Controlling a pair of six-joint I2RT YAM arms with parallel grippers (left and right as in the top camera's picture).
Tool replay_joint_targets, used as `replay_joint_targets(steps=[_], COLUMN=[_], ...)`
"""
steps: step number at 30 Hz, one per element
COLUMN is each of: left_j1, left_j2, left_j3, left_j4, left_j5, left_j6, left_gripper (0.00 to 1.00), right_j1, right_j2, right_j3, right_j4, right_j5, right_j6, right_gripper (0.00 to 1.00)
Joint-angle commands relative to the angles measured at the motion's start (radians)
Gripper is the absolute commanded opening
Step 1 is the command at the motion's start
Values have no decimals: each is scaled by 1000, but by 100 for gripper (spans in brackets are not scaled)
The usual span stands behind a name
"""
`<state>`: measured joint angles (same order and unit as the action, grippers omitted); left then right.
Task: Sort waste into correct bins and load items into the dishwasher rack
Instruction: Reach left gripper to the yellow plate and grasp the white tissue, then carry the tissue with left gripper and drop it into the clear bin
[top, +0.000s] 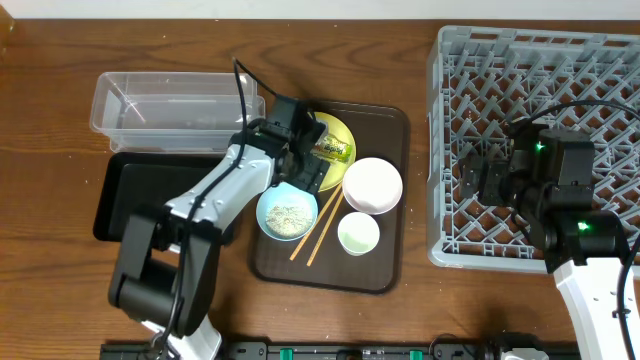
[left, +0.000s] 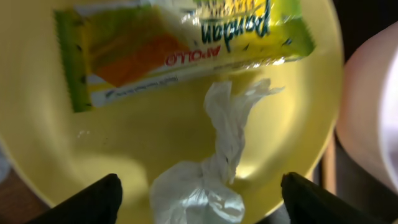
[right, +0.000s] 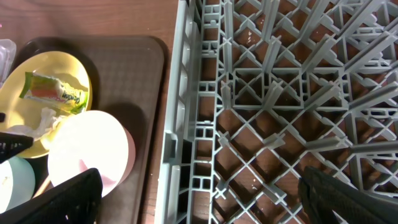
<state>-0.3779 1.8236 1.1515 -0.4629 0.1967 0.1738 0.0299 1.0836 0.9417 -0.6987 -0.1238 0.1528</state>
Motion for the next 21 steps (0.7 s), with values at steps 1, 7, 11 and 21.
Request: replay_joint_targets(steps=[1, 7, 11, 21], left_j1=[-3, -3, -3, 22], left_j2=[31, 67, 67, -32], left_j3=[18, 18, 18, 48], left_j4=[2, 1, 1, 1], left_j5=[-3, -3, -3, -7], left_j6=[16, 16, 16, 5], left_gripper=[80, 60, 31, 19], right_j1=[-5, -5, -5, -5], right_j2=[-4, -4, -4, -4], right_j3=[24, 24, 24, 24], right_j4=[-2, -1, -1, -1], right_j5=[-8, -8, -8, -8], right_j6=[12, 11, 11, 11], right_gripper=[99, 99, 99, 99])
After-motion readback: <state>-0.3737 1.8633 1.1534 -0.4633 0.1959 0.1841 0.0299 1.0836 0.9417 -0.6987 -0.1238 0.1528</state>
